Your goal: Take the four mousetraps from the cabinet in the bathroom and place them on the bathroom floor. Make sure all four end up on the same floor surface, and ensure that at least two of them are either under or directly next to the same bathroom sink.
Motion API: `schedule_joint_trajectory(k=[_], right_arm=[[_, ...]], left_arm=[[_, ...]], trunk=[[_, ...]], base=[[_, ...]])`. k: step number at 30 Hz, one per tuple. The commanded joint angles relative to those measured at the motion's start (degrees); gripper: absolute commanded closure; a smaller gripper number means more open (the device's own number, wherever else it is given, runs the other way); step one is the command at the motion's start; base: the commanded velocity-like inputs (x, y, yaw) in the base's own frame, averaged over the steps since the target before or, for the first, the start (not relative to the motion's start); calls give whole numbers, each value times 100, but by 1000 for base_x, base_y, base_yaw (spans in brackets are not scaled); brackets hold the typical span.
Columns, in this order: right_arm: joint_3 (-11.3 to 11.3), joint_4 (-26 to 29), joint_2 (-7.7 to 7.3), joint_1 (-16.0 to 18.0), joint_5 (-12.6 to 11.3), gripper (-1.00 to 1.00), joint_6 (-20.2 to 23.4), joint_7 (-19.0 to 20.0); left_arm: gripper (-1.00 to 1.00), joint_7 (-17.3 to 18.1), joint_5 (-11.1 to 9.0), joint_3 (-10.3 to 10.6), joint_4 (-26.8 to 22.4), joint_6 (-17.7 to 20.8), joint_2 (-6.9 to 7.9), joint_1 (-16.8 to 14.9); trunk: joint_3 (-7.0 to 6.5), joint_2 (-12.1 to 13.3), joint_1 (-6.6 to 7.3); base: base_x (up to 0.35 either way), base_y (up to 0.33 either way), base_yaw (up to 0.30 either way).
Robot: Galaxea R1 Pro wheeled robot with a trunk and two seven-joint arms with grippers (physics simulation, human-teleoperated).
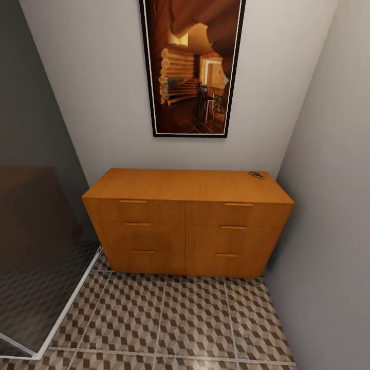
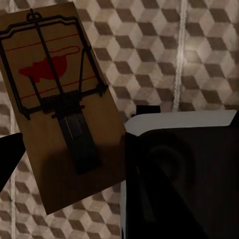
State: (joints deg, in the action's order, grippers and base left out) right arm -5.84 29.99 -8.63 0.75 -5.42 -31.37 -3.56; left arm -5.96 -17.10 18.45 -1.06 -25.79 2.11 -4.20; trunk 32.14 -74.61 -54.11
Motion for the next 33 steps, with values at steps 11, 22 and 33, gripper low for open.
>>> schedule_joint_trajectory(k=[11, 22, 33], right_arm=[[-49, -2, -8, 4, -42, -100, -19, -38], [-43, 196, -14, 9, -47, -100, 103, -79], [-19, 4490, -158, 404, -6, -100, 4589, -788]], left_arm=[[100, -36, -39, 45, -17, -5, -52, -2], [100, -33, -39, 45, -9, -5, -53, -2], [100, -28, -31, 47, -8, -5, -53, -2]], trunk=[[5, -3, 0], [5, -3, 0], [5, -3, 0]], base=[[0, 0, 0], [0, 0, 0], [0, 0, 0]])
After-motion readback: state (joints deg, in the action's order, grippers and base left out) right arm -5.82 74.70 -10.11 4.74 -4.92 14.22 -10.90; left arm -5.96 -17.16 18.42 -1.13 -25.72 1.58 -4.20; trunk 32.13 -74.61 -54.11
